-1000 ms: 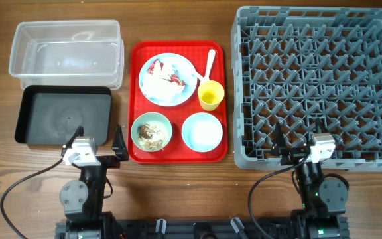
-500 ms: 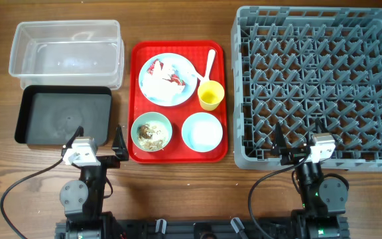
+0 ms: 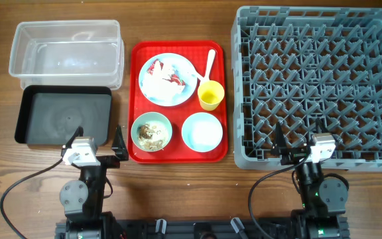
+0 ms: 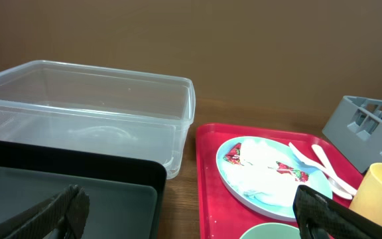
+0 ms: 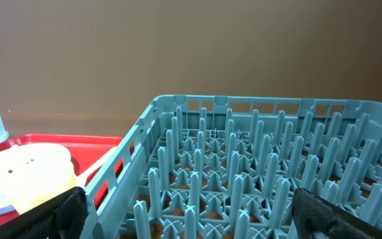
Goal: Sort waste into correct bins and load items into the dishwasher rack
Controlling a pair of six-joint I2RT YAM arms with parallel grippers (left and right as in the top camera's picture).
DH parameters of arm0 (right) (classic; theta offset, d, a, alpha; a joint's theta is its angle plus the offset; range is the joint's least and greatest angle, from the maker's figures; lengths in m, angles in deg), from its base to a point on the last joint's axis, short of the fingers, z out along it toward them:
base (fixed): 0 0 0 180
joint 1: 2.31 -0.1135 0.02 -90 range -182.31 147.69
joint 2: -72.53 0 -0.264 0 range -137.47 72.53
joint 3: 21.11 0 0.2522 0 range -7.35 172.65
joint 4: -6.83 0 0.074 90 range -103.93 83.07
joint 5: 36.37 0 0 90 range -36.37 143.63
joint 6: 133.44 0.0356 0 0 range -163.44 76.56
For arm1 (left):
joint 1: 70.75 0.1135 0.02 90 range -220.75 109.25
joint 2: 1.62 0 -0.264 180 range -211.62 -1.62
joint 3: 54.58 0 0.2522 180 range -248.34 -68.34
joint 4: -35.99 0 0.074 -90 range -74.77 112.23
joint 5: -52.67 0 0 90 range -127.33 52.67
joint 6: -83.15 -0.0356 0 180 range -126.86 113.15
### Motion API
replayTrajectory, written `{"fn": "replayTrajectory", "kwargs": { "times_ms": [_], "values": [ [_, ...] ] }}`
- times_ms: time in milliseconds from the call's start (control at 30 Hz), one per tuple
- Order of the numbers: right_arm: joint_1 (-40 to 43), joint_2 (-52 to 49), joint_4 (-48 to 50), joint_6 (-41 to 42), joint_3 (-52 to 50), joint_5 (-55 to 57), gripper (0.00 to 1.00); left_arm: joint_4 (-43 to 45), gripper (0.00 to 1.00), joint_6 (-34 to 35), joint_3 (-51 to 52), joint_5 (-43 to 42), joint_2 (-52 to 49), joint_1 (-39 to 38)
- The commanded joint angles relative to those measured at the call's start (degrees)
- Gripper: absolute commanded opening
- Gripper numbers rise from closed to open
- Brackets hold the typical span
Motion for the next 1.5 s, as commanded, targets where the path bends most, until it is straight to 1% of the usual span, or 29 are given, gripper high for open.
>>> {"fn": "replayTrajectory", "kwargs": {
  "times_ms": [0,267,400,567,700,833,900,1033,1133,1167,1267,1300,1467],
  "values": [
    [0.26,-0.33,0.15,-0.17,-0.15,1.31,1.0,-0.44,1.0,-1.07,0.2,0.96,0.42,-0.04],
    [0.26,-0.33,0.17,-0.26,-0.15,0.87,1.0,-0.39,1.0,-0.24,0.2,0.63,0.42,-0.04],
    [0.26,-0.33,0.55,-0.09,-0.13,0.83,1.0,0.33,1.0,-0.22,0.2,-2.56,0.42,-0.04],
    [0.26,-0.33,4.35,0.2,-0.13,-1.9,1.0,3.37,1.0,-0.24,-0.15,-2.64,0.42,-0.04],
    [0.26,-0.42,4.33,0.98,1.36,-1.9,1.0,3.17,1.0,-0.2,-2.64,-3.56,-0.37,-0.04],
    [0.26,-1.66,4.04,4.5,3.69,-1.92,1.0,3.06,1.0,-0.22,-7.5,-5.7,-5.09,-0.07],
    [0.26,-2.78,4.04,4.85,4.83,-2.05,1.0,2.95,1.0,-0.24,-10.64,-6.88,-9.22,-0.07],
    [0.26,-6.14,4.0,4.83,7.78,-3.37,1.0,1.73,1.0,-0.24,-18.36,-10.21,-20.79,-0.07],
    [0.26,-10.49,3.26,5.22,11.41,-3.82,1.0,-2.38,1.0,-0.22,-27.04,-14.36,-32.24,-0.07],
    [0.26,-13.9,1.99,5.38,14.23,-3.85,1.0,-6.71,1.0,-0.24,-33.73,-15.45,-39.45,-0.22],
    [0.26,-19.87,-0.35,5.9,18.97,-4.33,1.0,-13.73,1.0,-0.39,-44.0,-15.43,-49.18,-1.51],
    [0.26,-25.53,-3.1,5.88,24.0,-4.52,1.0,-19.78,1.0,-0.7,-52.72,-15.41,-56.59,-3.17],
    [0.28,-39.1,-13.51,4.55,38.73,-4.48,1.0,-31.32,1.0,-0.7,-71.12,-14.25,-72.19,-8.66]
  ]
}}
